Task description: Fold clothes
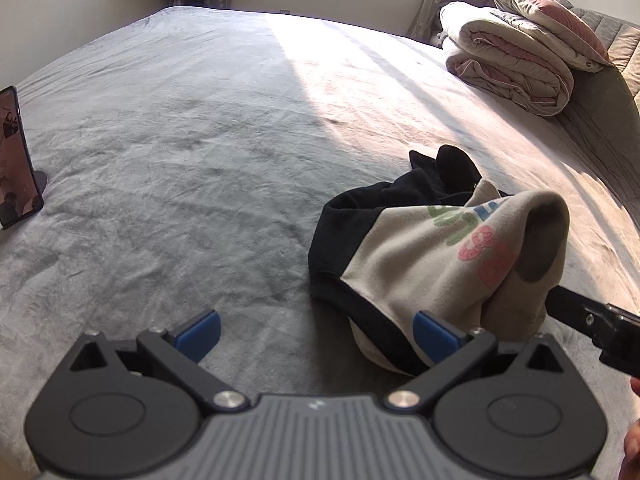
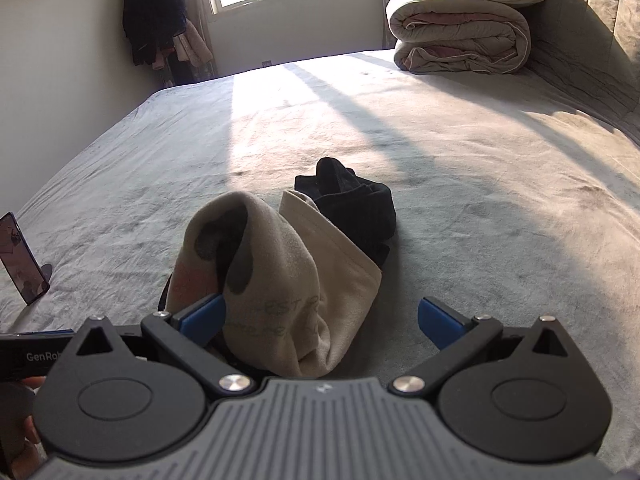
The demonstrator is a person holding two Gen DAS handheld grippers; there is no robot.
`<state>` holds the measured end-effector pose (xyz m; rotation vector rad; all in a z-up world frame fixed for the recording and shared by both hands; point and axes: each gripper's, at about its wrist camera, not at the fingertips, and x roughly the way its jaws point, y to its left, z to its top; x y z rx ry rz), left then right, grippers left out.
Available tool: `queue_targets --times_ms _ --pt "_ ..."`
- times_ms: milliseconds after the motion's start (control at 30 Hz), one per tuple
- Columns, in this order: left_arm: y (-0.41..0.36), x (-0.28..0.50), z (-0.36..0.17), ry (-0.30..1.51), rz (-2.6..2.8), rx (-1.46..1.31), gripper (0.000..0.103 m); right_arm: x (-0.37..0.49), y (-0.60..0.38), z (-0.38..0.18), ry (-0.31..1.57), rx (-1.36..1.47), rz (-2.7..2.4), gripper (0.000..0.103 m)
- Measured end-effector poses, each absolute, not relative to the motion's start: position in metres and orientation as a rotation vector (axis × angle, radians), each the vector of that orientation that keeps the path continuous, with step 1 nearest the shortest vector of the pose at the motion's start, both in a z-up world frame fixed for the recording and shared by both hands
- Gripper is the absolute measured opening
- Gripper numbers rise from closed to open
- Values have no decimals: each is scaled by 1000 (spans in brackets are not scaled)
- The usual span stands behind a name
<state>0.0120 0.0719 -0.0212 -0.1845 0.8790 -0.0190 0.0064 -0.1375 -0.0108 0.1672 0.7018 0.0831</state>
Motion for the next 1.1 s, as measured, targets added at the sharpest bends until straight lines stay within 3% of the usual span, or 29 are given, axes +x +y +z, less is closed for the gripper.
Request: queue_targets --times_ms 333,400,600,867,967,1100 --pt "94 24 -41 1008 -54 -282 102 17 -151 -13 706 254 175 103" --pt "100 23 -42 1016 -80 -336 102 23 -158 -18 742 318 205 88" --pt "101 20 -45 1044 -202 -456 102 30 -173 -29 810 489 265 63" --pt "58 13 -53 1059 -377 -392 96 27 -181 -28 785 521 249 59" --pt "40 16 -64 1072 -380 -367 88 28 -182 -27 783 521 245 60" --pt "24 21 -76 1068 -299 -330 63 31 -180 -29 778 496 233 64"
